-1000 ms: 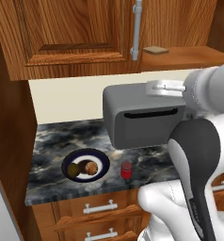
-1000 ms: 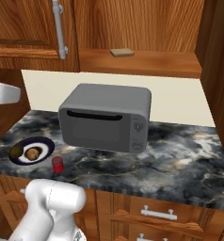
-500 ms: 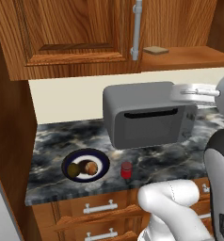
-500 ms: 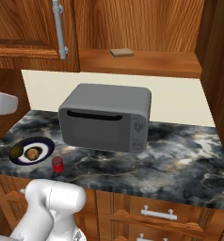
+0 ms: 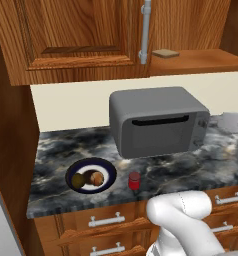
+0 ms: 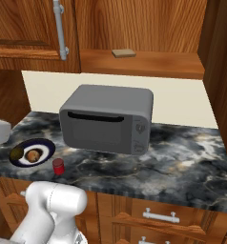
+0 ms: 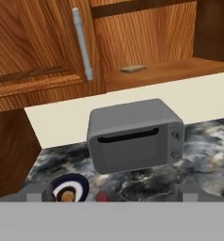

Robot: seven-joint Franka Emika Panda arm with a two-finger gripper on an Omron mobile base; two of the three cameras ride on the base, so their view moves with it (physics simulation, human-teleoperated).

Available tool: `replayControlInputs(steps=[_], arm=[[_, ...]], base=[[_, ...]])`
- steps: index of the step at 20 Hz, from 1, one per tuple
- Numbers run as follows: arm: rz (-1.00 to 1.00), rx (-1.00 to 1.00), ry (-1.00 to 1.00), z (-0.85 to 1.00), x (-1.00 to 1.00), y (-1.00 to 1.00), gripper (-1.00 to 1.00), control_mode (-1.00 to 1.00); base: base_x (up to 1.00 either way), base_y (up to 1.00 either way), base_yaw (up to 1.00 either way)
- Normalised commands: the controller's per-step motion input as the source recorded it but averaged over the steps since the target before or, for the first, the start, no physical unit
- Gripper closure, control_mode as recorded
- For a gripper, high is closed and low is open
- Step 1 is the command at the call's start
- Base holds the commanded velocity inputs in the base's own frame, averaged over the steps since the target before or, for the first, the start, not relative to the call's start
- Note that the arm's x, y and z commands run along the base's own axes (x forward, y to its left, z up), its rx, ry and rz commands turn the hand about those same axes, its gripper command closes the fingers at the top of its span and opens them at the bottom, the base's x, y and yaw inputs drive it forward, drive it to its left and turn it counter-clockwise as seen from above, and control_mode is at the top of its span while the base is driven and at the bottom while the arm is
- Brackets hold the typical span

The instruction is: Pick the avocado and bread from the counter and place them on the plate. Then pick the jam from the cabinet and place it next to the plate. Lastly close the cabinet door.

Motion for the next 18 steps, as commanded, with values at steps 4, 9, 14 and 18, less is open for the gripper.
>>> replayControlInputs(steps=[4,9,14,18], arm=[[0.0,0.0,0.0,0.0,-0.58,-0.19,-1.0,-1.0],[0.0,0.0,0.0,0.0,-0.53,-0.13,-1.0,-1.0],[0.0,0.0,0.0,0.0,-0.49,-0.07,-1.0,-1.0],[0.0,0.0,0.0,0.0,-0.67,-0.13,-1.0,-1.0]], base=[[0.0,0.0,0.0],[0.0,0.0,0.0],[0.0,0.0,0.0],[0.0,0.0,0.0]])
